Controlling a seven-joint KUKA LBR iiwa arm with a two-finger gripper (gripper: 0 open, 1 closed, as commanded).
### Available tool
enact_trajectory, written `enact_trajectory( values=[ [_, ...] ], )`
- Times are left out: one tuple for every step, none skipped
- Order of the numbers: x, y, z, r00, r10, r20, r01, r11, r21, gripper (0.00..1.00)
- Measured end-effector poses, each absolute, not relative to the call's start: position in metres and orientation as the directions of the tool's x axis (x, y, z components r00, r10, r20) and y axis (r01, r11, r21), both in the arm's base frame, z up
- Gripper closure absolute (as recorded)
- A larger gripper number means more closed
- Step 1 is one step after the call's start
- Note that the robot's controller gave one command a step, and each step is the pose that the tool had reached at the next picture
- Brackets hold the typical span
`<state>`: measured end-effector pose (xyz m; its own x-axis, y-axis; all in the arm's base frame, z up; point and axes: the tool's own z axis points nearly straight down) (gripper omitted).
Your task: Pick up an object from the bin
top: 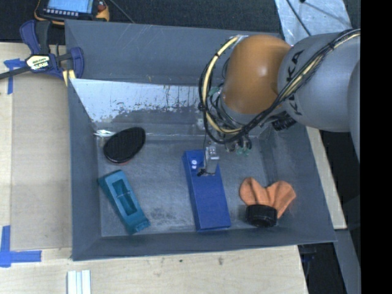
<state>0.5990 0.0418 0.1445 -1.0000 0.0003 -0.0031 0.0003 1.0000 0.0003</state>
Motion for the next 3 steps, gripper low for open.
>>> enact_trajectory(
  values=[
    [0.609, 0.042, 0.129, -0.979, -0.202, -0.008, -0.202, 0.979, -0.001, 0.0],
    [0.602, 0.03, 0.113, -0.941, -0.338, -0.002, -0.338, 0.941, 0.0, 0.0],
    [0.611, 0.017, 0.076, -0.992, -0.125, -0.02, -0.125, 0.992, -0.001, 1.0]
  ],
)
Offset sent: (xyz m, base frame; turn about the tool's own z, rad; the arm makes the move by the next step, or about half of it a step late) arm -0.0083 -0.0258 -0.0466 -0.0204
